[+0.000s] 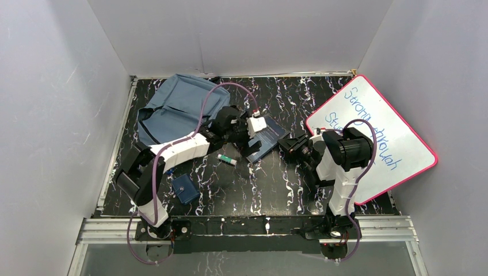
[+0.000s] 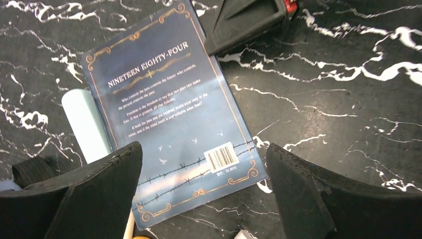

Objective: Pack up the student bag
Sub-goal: Pick up the book from the center of the board.

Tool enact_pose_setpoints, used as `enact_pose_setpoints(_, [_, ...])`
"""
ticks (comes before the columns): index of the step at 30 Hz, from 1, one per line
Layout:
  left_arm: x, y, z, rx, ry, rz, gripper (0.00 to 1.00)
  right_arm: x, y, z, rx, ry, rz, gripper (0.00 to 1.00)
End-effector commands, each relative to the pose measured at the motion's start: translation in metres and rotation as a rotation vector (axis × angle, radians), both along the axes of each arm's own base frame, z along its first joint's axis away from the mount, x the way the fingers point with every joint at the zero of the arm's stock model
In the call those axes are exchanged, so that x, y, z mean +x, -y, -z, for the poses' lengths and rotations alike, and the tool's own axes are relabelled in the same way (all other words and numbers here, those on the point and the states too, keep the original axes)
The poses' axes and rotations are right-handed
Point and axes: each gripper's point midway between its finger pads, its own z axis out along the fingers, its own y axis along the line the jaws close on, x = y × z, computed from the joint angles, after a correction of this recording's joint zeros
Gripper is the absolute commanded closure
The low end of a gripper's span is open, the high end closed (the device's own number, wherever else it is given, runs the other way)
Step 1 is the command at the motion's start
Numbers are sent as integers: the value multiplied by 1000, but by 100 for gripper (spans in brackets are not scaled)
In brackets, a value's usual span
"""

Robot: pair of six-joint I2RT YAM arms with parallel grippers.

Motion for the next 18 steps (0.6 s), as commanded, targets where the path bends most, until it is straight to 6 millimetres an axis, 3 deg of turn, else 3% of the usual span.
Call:
enact_pose_setpoints(1, [13, 11, -19, -17, 169, -94, 8, 11, -11, -65, 66, 292, -53, 75])
enact_pose_setpoints(9, [9, 49, 24, 196, 369, -180, 6, 11, -10, -68, 68, 298, -52, 76])
enact_pose_setpoints(18, [26, 58, 51, 299, 454, -248, 6, 10, -11, -68, 65, 296, -59, 77])
